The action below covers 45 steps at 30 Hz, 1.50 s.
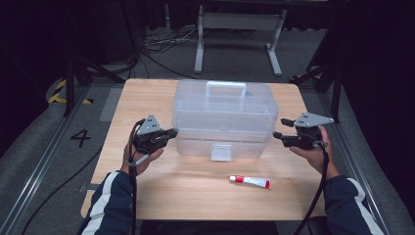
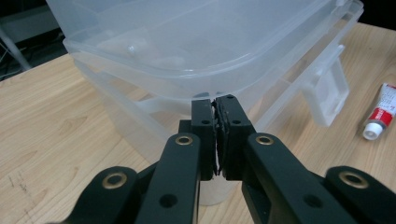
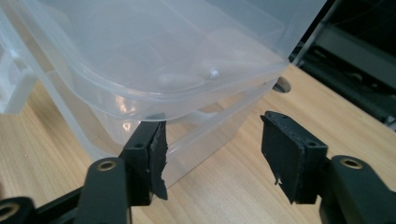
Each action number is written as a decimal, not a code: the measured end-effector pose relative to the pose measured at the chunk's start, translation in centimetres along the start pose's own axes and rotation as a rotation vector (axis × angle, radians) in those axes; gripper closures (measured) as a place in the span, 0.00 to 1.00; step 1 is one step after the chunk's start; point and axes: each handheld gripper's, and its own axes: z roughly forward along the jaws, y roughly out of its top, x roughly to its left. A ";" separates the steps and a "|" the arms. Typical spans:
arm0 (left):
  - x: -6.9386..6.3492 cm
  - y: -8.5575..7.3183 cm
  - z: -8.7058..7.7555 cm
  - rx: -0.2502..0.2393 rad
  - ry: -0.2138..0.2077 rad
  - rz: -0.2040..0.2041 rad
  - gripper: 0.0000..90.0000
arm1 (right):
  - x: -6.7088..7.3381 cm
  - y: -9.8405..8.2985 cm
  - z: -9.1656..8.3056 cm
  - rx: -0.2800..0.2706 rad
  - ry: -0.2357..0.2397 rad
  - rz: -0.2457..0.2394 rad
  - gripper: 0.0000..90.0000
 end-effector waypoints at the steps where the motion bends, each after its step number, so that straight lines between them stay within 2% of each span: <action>1: -0.1 0.0 0.0 0.000 -0.005 -0.003 0.96 | 0.0 0.0 -0.1 -0.011 -0.007 -0.002 0.48; 8: -0.5 0.0 0.2 0.023 -0.004 0.019 0.91 | 0.3 0.5 -0.7 -0.093 -0.064 -0.014 0.57; 13: -0.6 -0.4 0.3 0.041 -0.013 0.039 0.88 | 0.7 1.0 -0.7 -0.126 -0.105 -0.034 0.63; 21: -0.8 -0.4 0.5 0.041 -0.031 0.041 0.84 | 1.0 1.6 -0.7 -0.185 -0.158 -0.075 0.70; 23: -0.9 -0.3 0.5 0.044 -0.040 0.044 0.83 | 1.0 1.7 -0.6 -0.202 -0.165 -0.073 0.71; 26: -1.0 -0.3 0.5 0.047 -0.032 0.052 0.81 | 1.0 1.7 -0.6 -0.216 -0.173 -0.068 0.71; 34: -1.2 -0.2 0.6 0.057 -0.042 0.059 0.77 | 1.0 2.1 -0.5 -0.230 -0.198 -0.069 0.73; 37: -1.4 -0.1 0.6 0.065 -0.033 0.075 0.75 | 1.0 2.5 -0.4 -0.235 -0.207 -0.061 0.74; 39: -1.4 -0.1 0.6 0.065 -0.034 0.076 0.73 | 1.2 2.6 -0.4 -0.250 -0.203 -0.064 0.75; 42: -1.4 -0.1 0.6 0.061 -0.041 0.080 0.70 | 1.6 2.9 -0.2 -0.245 -0.224 -0.093 0.77; 45: -1.4 -0.2 0.6 0.058 -0.044 0.080 0.70 | 1.7 3.0 -0.2 -0.249 -0.247 -0.100 0.78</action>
